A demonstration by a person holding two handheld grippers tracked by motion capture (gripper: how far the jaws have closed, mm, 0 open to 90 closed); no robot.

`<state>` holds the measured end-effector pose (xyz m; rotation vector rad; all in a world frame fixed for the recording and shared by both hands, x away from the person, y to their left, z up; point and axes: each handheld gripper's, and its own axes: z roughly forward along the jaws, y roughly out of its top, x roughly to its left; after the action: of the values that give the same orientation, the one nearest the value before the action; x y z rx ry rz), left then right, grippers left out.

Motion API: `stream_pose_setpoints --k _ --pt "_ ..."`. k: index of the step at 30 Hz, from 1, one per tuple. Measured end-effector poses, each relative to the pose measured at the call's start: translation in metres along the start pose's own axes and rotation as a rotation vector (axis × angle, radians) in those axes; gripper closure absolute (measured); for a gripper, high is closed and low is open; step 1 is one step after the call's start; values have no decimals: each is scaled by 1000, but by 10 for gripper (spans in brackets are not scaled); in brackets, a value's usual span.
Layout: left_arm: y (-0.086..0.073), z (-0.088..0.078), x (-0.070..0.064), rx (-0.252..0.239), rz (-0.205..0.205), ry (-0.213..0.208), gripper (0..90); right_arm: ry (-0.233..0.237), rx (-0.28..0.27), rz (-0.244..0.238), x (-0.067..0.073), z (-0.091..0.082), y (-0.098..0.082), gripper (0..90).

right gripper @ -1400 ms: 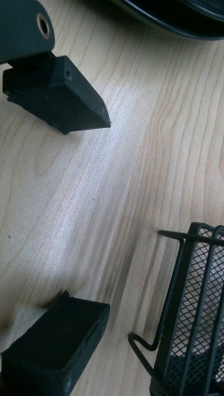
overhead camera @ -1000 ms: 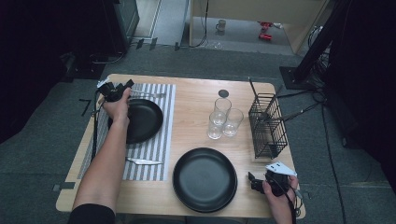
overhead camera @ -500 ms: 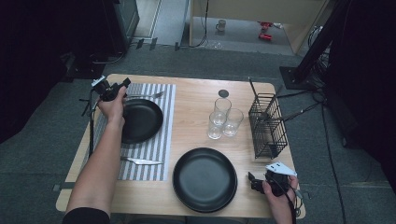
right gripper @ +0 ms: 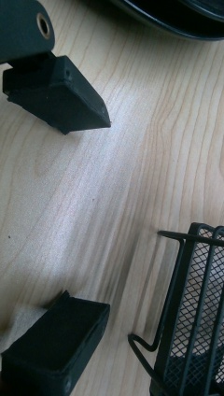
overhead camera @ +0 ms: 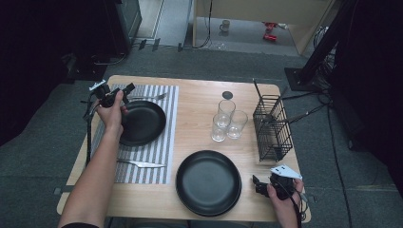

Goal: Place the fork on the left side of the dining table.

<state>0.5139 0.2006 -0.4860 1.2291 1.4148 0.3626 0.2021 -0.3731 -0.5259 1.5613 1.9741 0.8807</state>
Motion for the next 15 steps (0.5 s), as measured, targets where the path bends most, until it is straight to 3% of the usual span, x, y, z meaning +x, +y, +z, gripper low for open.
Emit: stream_pose_setpoints --k 2,3,6,7,10,14,15 --pt "0 -3 -3 11 7 -5 134 1 0 -1 0 0 0 99" --pt "0 -9 -9 29 32 22 135 1 1 -1 0 0 0 97" --pt "1 -15 -14 57 54 28 134 3 2 -3 0 0 0 92" --pt "0 -20 -19 80 80 11 133 3 2 -4 0 0 0 90" --pt "-2 -28 -24 85 88 -20 121 5 3 -5 0 0 0 86" --pt "-4 -34 -28 90 106 -32 120 7 5 -6 0 1 0 80" --pt "-7 -36 -31 106 149 -15 115 7 5 -7 0 1 0 79"
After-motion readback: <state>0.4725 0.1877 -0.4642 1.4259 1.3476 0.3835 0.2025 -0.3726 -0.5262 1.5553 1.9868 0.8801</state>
